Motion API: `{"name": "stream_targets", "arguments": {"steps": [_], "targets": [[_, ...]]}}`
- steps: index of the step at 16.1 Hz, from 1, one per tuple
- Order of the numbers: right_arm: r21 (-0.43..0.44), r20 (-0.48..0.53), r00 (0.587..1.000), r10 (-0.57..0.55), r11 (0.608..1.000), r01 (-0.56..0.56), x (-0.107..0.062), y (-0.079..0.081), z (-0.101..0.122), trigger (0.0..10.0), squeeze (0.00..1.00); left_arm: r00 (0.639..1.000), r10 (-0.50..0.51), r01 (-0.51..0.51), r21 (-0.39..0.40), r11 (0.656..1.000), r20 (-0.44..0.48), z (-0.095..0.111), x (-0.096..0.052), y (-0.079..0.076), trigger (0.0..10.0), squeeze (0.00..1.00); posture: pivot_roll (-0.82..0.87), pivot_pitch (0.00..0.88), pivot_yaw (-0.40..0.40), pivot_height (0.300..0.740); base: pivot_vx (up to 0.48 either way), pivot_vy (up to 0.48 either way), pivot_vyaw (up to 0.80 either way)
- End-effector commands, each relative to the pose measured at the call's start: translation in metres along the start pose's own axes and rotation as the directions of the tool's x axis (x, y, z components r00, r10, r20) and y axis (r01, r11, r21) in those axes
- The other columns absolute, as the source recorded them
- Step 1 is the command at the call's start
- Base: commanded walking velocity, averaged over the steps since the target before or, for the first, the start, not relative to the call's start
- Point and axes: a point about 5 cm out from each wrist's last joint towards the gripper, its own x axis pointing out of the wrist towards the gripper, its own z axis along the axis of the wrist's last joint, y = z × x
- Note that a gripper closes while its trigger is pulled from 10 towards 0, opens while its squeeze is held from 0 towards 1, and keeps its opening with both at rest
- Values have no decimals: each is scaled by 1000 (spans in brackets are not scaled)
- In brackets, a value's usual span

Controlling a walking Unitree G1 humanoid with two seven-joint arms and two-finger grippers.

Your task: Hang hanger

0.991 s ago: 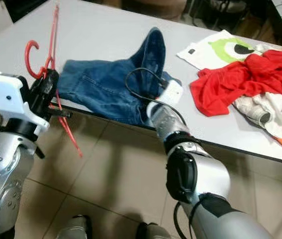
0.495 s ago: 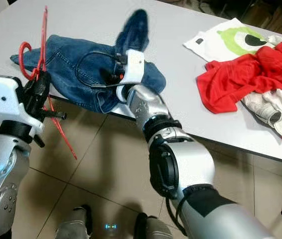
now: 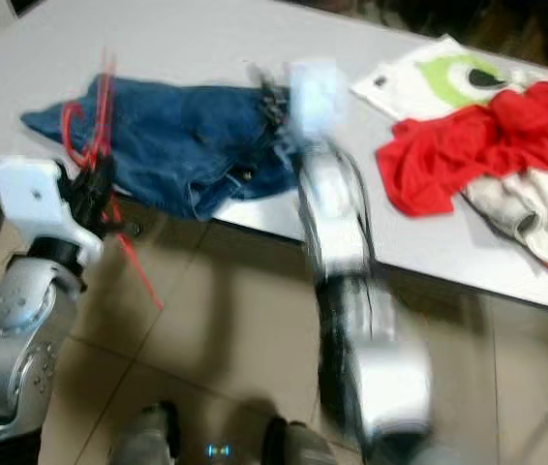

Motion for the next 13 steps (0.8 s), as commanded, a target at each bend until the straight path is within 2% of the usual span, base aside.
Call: {"name": "stream_targets", "arguments": {"steps": [1,2,3,4,5,7,9,10,13], "targets": [[-64,60,998,-20,998,24,-3,-2,12,10000,0,1000,-9,9,-1,1000,-13,-5,-1,-1,10000,0,154,116,-53,740,0,0,0],[-121,32,996,-86,989,89,-26,-13,1,10000,0,1000,-8,8,9,1000,-19,-7,-2,0,10000,0,137,101,-44,740,0,0,0],[-147,-43,986,-162,977,154,-55,-29,-14,10000,0,1000,-23,23,7,1000,-12,-3,-7,0,10000,0,136,91,-43,740,0,0,0],[-174,-80,978,-191,969,175,-73,-39,-18,10000,0,999,-35,35,13,999,-5,0,-14,2,10000,0,130,87,-39,740,0,0,0],[-198,-107,976,-190,966,166,-88,-44,-19,10000,0,999,-35,35,30,999,-8,0,-21,6,10000,0,124,82,-38,740,0,0,0],[-208,-167,971,-172,969,136,-105,-42,-19,10000,0,999,-27,27,31,999,-19,-3,-24,5,10000,0,121,77,-35,740,0,0,0],[-167,-221,973,-58,986,21,-102,-21,-33,10000,0,999,10,-9,7,1000,-44,-15,-18,-1,10000,0,122,69,-36,740,0,0,0],[-125,-269,962,-39,992,5,-100,-14,-39,10000,0,998,23,-24,-23,999,-53,-18,-14,-2,10000,0,128,66,-38,740,0,0,0],[-72,-298,955,10,997,-33,-97,-3,-40,10000,0,999,18,-20,-46,999,-48,-20,-12,-3,10000,0,135,67,-40,740,0,0,0]]}}
